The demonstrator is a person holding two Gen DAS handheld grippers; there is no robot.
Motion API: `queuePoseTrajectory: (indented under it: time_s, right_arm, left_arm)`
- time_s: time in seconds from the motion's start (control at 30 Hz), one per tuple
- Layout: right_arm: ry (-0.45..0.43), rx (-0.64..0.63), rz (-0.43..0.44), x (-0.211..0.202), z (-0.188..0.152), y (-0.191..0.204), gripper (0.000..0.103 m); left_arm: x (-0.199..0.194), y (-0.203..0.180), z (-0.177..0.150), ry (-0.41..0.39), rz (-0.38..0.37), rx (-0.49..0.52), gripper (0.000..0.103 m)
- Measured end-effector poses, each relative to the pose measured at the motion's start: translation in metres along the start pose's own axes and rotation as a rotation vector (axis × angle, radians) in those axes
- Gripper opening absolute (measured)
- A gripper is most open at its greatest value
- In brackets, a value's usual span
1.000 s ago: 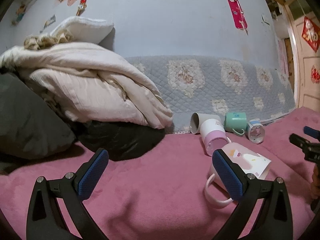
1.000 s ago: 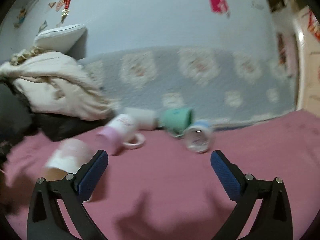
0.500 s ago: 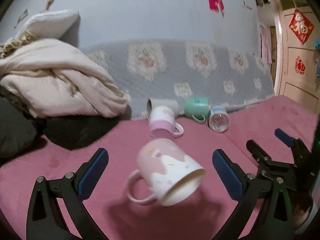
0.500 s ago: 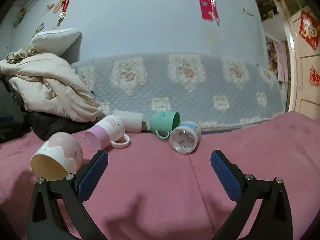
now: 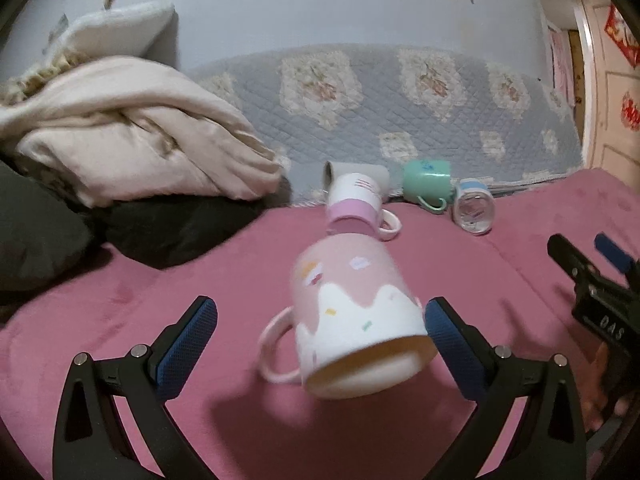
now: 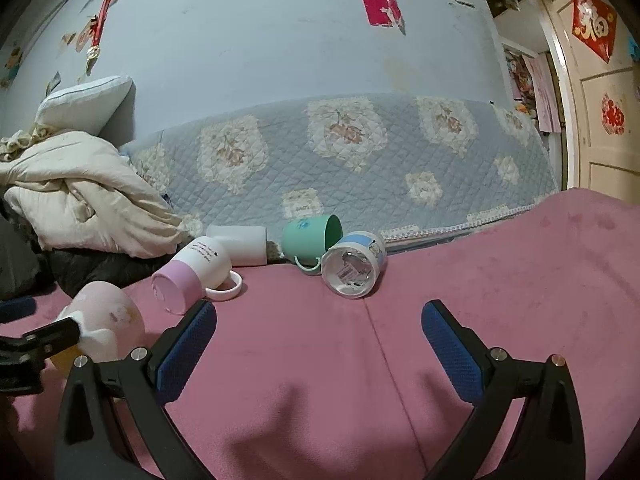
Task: Flip cup upright
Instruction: 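Rotate the held mug with the left tool so its opening faces up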
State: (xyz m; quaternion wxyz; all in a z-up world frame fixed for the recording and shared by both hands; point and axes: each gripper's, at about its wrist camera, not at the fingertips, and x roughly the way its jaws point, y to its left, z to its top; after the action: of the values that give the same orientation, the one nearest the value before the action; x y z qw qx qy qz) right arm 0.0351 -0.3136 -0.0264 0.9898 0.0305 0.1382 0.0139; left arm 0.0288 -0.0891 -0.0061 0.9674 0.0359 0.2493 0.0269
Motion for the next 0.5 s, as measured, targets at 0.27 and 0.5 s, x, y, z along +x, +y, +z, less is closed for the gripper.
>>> queuePoseTrajectory:
  time_s: [0.27, 0.5]
  right_arm:
    - [0.012, -0.015, 0.000, 0.004, 0.000, 0.002, 0.103]
    - [0.027, -0.020, 0.000, 0.007, -0.003, 0.003, 0.103]
  left_arm:
    - [0.019, -0.002, -0.008, 0.121, -0.115, 0.003, 0.103]
    - [0.024, 0.007, -0.010, 0.126, -0.231, -0.078, 0.102]
